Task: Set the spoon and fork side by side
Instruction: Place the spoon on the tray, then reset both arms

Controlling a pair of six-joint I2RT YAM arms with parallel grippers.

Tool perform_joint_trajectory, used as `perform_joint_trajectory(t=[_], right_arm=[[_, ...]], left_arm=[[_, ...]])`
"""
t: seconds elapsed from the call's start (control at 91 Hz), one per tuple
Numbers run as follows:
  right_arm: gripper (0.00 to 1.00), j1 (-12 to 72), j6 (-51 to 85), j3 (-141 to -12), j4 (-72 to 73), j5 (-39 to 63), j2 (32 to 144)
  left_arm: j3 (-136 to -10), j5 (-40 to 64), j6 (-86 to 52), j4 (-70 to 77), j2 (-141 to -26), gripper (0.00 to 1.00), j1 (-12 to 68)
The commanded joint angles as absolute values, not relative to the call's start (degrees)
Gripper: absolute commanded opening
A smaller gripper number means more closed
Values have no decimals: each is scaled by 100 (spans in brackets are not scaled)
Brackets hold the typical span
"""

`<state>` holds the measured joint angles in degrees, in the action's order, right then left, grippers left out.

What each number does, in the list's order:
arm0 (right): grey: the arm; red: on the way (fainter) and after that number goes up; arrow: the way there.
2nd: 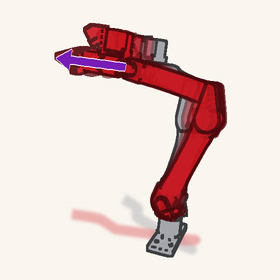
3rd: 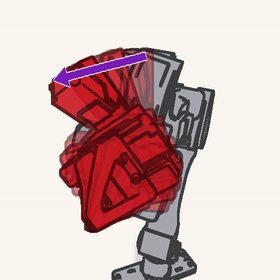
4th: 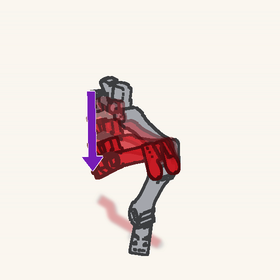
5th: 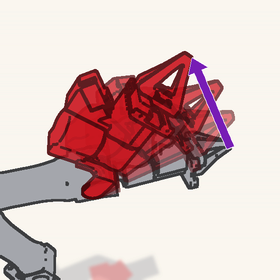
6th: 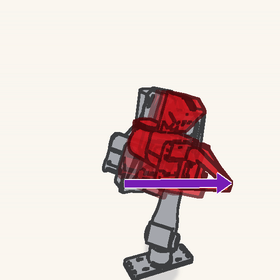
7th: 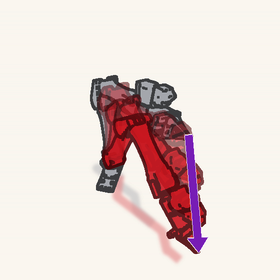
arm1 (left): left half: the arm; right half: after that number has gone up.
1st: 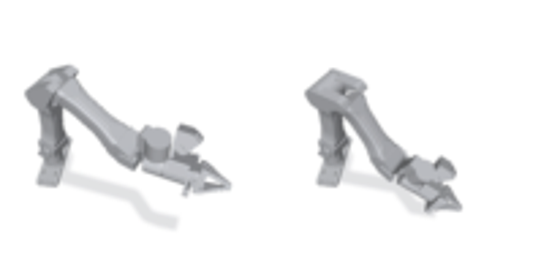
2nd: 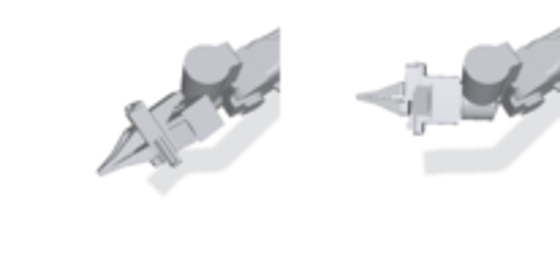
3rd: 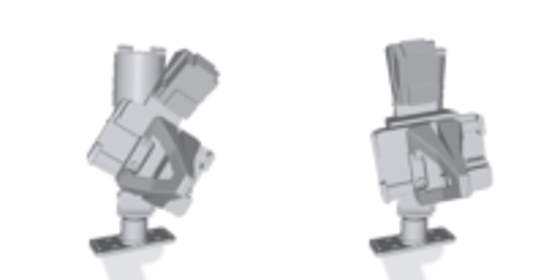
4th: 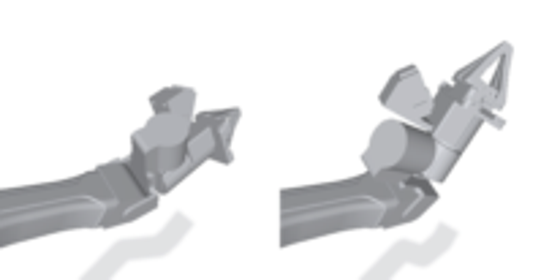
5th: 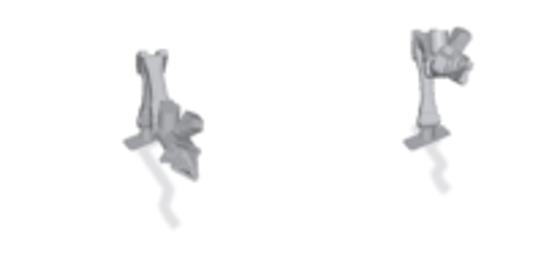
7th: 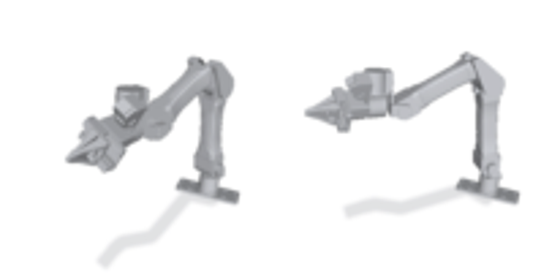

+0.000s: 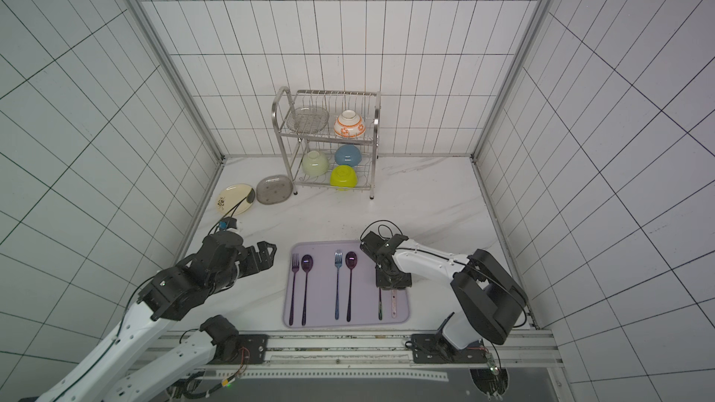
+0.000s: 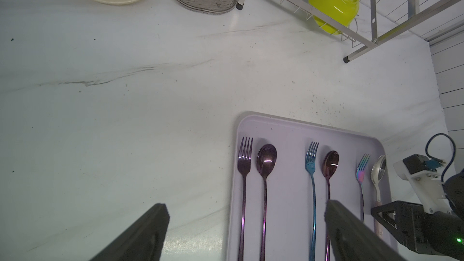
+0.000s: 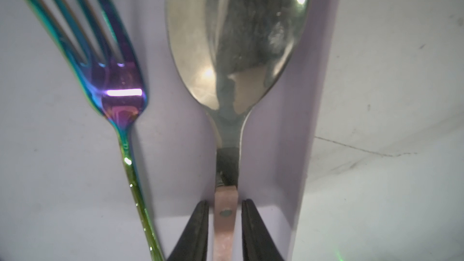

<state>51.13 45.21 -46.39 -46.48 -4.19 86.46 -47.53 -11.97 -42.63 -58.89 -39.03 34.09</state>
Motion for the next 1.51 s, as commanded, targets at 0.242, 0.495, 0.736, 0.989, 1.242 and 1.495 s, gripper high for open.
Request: perform_joint_trajectory(t=[0.242, 0.495, 0.736, 0.989, 1.242, 1.495], right_arm=[[44, 5090, 3986, -5419, -5466, -891, 8189], [73, 3848, 2668, -6255, -5649, -491, 7430], [99, 1642, 1063, -6988, -4822, 143, 7328], [99, -243, 916, -4525, 118, 1039, 6894], [99, -353, 320, -3156, 2708, 218, 7595], [99, -283, 316, -2517, 4344, -51, 8608]], left_arm=[[-4679, -1275, -4271, -5751, -3903, 98, 3421], [-4803, -1374, -3773, -5145, -4185, 98, 3397], [-5287, -2186, -3056, -4195, -5164, 99, 3121], [-4627, -1802, -1476, -1584, -6047, 98, 1376], [-3358, -755, -1508, 995, -6996, 98, -384], [-2730, -524, -1012, 3016, -7883, 98, -410]])
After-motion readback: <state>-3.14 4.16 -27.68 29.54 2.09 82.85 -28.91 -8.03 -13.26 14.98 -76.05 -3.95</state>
